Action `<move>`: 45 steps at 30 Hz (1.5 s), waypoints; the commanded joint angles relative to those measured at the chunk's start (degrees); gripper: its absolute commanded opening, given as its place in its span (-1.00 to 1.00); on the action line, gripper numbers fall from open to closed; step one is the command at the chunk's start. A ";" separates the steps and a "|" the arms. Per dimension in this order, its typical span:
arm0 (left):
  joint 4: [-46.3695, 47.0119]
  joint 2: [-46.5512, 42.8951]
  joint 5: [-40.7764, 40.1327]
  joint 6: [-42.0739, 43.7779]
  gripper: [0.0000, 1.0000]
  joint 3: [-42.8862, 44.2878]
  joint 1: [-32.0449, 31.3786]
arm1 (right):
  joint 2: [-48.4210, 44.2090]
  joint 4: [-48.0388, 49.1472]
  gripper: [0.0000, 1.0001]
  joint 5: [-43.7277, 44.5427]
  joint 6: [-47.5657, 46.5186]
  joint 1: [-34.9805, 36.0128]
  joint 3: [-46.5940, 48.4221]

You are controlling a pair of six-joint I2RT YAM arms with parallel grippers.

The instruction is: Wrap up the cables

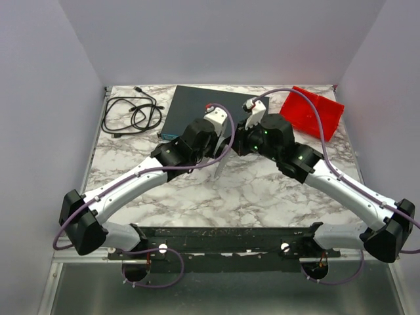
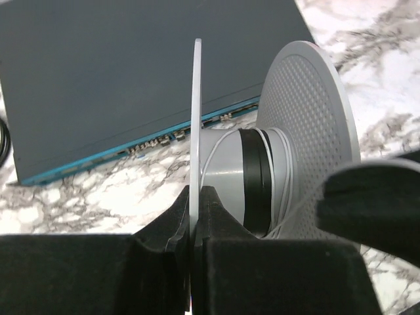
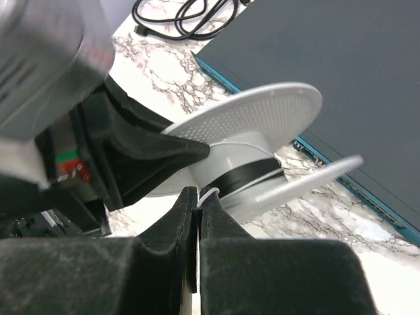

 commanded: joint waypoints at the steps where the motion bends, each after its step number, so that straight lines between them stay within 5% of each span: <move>1: 7.63 -4.81 10.89 11.00 -1.00 -1.87 -0.24 | 1.36 -4.31 -0.99 -3.34 -3.44 -1.94 2.22; 5: 11.94 -7.51 15.61 17.90 -1.00 -5.54 -0.11 | 1.94 -4.43 -0.99 -4.41 -3.59 -2.82 1.60; 18: 32.23 -9.12 0.76 39.24 -1.00 -18.45 -3.39 | 4.23 5.08 -0.99 -7.47 3.92 -5.49 -11.35; 28: 52.80 -2.26 -13.08 56.83 -1.00 -27.60 -11.28 | 10.36 17.79 -0.99 -9.25 12.25 -6.69 -20.98; 37: 69.48 13.14 -30.39 67.75 -1.00 -27.88 -20.45 | 13.82 28.50 -0.99 -9.22 17.83 -6.78 -30.28; 45: 53.87 16.16 -33.23 54.11 -0.82 -26.15 -24.96 | 17.76 36.36 -0.99 -9.67 20.25 -6.93 -35.14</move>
